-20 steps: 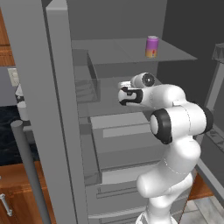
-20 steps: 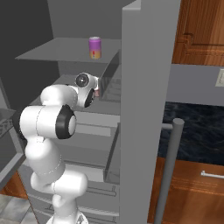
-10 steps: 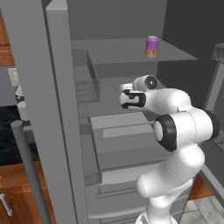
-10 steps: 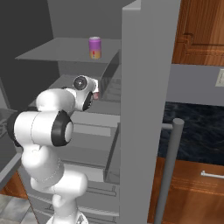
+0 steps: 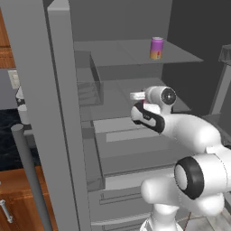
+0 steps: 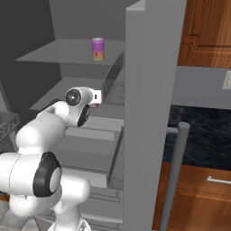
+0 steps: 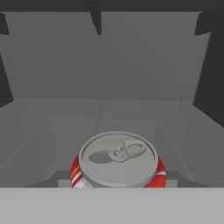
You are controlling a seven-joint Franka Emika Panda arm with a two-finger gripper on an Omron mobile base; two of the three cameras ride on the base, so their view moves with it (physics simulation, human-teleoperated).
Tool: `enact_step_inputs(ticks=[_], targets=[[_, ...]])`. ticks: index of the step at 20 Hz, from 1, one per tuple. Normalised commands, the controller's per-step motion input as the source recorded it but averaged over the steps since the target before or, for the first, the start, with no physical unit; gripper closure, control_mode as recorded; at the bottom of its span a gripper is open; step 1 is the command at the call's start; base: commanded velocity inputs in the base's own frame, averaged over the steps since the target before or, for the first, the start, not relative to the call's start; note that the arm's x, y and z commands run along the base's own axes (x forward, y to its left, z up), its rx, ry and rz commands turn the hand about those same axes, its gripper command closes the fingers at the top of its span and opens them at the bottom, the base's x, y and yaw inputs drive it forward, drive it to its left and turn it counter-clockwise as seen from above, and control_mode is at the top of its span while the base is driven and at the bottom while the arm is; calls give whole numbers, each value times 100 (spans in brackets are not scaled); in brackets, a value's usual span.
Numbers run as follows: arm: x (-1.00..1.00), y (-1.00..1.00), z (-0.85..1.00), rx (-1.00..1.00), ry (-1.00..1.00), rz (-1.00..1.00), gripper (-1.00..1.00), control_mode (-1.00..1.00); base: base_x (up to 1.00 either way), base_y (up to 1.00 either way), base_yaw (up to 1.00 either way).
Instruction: Open the fridge, grab two sodas, and place both sodas inside the bowl with ice on the dining counter.
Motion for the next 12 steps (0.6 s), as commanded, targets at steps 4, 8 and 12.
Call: enact_step_inputs(ticks=[4,8,12], targets=[[-74,0,74,2,1,-1,100,-100,0,0,0],[-68,0,50,7,17,-6,100,-100,0,0,0],[-66,0,52,8,22,-7,100,-100,0,0,0]])
